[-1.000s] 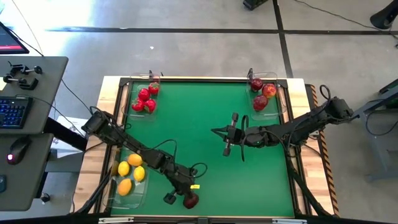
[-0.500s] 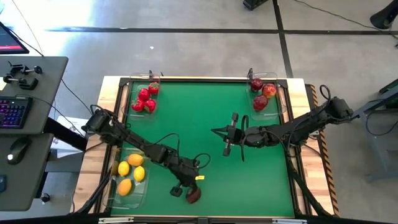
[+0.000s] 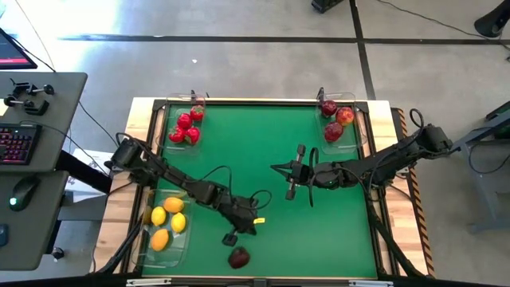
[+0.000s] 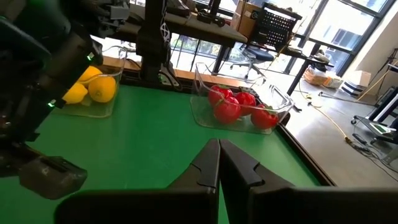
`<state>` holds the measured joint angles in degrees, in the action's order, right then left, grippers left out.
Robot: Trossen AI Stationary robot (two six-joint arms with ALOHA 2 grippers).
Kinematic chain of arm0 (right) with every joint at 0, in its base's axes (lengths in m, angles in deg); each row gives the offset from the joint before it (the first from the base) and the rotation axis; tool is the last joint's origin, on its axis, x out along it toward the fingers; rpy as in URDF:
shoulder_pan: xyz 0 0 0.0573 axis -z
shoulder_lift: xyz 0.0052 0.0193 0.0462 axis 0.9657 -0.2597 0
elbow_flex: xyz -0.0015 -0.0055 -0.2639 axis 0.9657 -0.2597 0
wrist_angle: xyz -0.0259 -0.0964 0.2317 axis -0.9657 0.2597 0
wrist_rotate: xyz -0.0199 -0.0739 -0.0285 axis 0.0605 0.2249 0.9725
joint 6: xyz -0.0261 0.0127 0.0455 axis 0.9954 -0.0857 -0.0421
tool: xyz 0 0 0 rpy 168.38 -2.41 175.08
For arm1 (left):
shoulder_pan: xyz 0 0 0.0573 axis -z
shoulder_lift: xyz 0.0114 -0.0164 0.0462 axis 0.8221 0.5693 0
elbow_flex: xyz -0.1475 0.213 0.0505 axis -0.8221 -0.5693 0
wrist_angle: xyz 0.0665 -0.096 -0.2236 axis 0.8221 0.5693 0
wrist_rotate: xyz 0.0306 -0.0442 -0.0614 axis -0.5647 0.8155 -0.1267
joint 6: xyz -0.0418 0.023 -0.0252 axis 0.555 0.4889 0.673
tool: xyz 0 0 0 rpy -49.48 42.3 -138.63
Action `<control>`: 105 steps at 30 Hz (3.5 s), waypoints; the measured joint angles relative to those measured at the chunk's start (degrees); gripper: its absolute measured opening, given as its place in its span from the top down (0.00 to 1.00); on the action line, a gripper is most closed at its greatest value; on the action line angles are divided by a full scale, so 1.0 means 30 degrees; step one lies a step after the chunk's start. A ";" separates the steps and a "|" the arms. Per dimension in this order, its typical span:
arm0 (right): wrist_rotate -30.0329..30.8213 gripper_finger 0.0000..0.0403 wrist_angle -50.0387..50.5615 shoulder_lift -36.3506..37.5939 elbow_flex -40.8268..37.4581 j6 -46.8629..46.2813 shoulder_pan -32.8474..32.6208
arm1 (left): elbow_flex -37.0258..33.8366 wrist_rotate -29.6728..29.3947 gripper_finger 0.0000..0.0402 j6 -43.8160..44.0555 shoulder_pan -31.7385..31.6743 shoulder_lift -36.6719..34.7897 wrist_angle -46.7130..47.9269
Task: Sort produce into baskets
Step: Put the apple into the top right bin
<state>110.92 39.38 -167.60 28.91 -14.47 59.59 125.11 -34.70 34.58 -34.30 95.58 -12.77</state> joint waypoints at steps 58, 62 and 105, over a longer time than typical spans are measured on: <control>0.0000 1.00 0.0138 0.0000 -0.0007 0.0055 0.0000 | -0.0295 0.4246 1.00 -0.0534 0.0858 0.1498 -0.3843; 0.0000 1.00 0.0174 0.0000 -0.0007 0.0055 0.0000 | 0.0348 0.4743 1.00 -0.0985 0.0787 0.2019 -0.3634; -0.1512 0.69 0.1916 -0.1511 0.0578 -0.2963 -0.0034 | -0.6127 0.1087 1.00 -0.1580 -0.1247 -0.4993 -0.8097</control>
<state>106.38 45.12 -172.13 30.64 -23.36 59.49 106.73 -31.44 29.84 -38.04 80.60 -37.06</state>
